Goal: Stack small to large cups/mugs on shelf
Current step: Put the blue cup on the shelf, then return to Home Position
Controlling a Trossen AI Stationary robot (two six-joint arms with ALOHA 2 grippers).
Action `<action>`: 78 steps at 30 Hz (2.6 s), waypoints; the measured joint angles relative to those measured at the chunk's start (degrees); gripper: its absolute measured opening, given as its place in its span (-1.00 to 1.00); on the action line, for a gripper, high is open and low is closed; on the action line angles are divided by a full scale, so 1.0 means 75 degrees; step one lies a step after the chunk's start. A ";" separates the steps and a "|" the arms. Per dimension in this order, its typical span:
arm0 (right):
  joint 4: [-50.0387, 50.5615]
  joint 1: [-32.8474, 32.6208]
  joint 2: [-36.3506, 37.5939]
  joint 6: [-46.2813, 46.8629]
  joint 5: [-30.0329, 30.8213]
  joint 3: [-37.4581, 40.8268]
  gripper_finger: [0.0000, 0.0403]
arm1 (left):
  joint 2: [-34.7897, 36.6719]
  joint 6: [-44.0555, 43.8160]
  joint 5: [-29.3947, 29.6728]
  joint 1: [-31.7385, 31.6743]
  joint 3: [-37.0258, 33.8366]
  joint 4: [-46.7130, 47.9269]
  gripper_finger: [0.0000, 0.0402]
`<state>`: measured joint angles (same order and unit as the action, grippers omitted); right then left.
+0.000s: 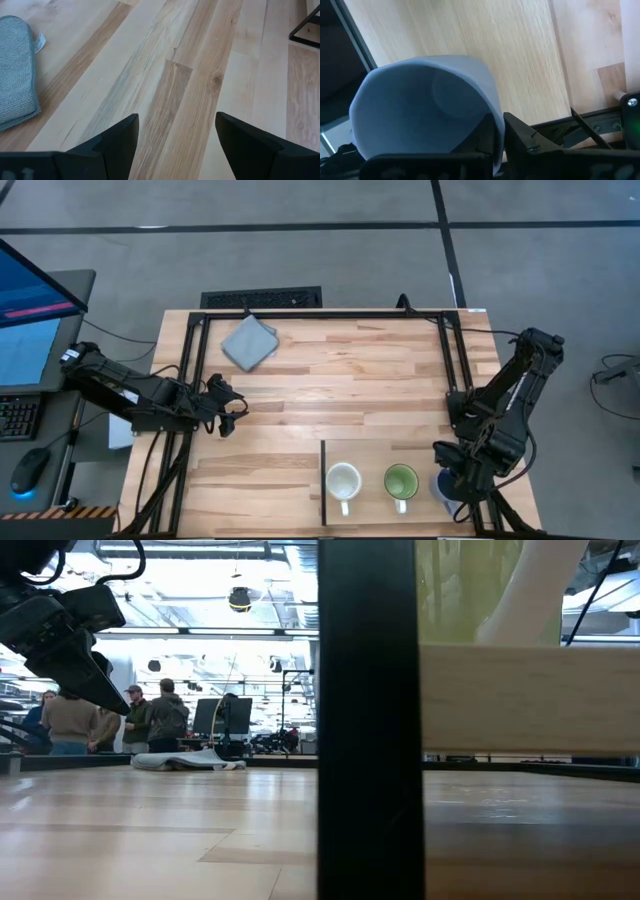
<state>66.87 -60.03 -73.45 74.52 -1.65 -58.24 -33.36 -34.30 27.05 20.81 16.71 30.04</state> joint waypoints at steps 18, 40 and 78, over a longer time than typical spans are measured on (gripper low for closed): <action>0.0249 0.0000 0.0000 -0.0005 0.0023 0.0048 -0.77 | -0.0001 -0.0060 0.0005 -0.0001 0.0000 0.0000 0.26; 0.0221 0.0006 -0.0003 0.0207 0.0022 0.0052 -0.76 | 0.0000 -0.0268 0.0006 -0.0002 0.0000 0.0000 0.26; 0.0724 0.0006 -0.0006 0.0002 -0.0079 -0.0458 0.14 | -0.0002 -0.0263 0.0006 -0.0002 0.0000 0.0003 0.26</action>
<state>72.30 -59.99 -73.49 74.54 -2.24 -61.67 -33.38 -36.28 27.09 20.80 16.71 30.06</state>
